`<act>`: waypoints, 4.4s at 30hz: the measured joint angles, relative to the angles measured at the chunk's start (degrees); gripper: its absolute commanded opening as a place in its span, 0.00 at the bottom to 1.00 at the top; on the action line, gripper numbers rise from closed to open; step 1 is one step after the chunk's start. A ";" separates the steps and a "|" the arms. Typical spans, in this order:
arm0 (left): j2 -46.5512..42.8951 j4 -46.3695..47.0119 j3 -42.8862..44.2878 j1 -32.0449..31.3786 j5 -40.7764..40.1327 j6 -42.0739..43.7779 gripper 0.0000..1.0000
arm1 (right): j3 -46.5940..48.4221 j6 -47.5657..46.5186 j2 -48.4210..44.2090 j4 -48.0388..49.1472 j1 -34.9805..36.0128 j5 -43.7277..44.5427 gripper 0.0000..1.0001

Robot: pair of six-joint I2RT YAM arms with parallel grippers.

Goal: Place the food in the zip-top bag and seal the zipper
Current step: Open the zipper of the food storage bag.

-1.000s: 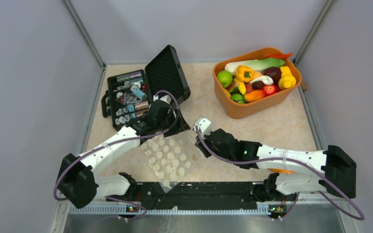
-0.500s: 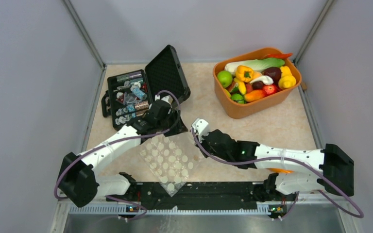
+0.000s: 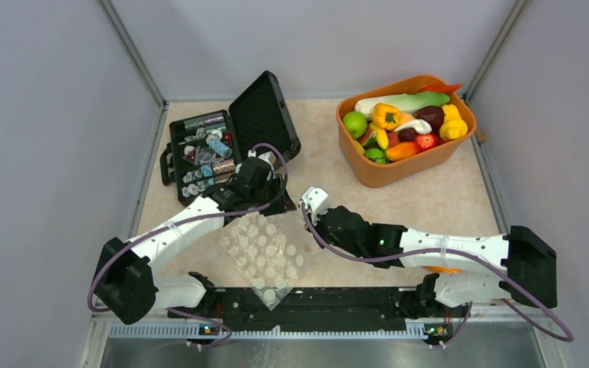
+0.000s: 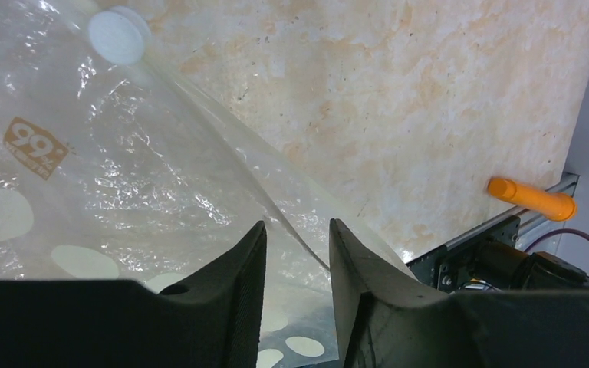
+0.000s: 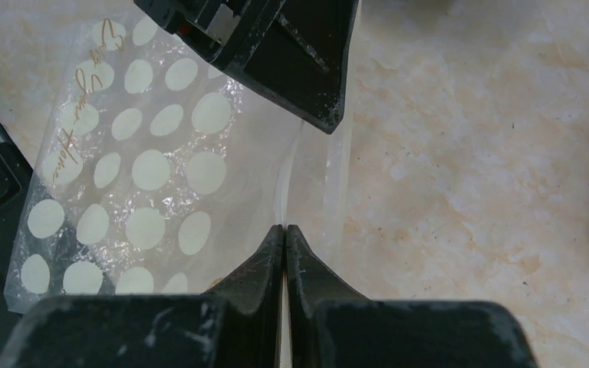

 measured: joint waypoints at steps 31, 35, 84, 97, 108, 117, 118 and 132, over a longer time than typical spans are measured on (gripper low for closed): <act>-11.04 4.52 -1.05 -2.03 2.14 10.51 0.00 | -2.64 16.55 -11.15 0.15 -12.55 -8.48 0.61; -11.23 3.26 -0.44 -4.13 -0.92 12.33 0.00 | 1.31 19.52 -7.82 -2.80 -12.55 -11.10 0.61; -7.34 -7.48 6.32 -12.11 -14.73 16.35 0.26 | 3.98 36.81 5.03 5.33 -12.83 -10.23 0.00; -7.32 -9.81 6.32 -13.79 -15.52 13.00 0.51 | 1.31 39.50 5.03 7.67 -12.83 -8.55 0.00; -5.03 -10.95 6.32 -19.87 -21.73 7.87 0.47 | 1.31 41.03 5.03 7.52 -12.83 -6.08 0.00; -1.03 -14.49 6.43 -22.38 -28.92 5.77 0.36 | 1.75 39.89 4.79 4.55 -12.83 -4.15 0.00; -1.03 -14.36 6.43 -22.38 -29.33 5.79 0.34 | 1.88 39.74 4.79 4.17 -12.83 -4.13 0.00; -0.98 -12.00 6.58 -22.38 -33.31 6.12 0.00 | 1.95 35.12 2.60 2.19 -12.90 -6.40 0.00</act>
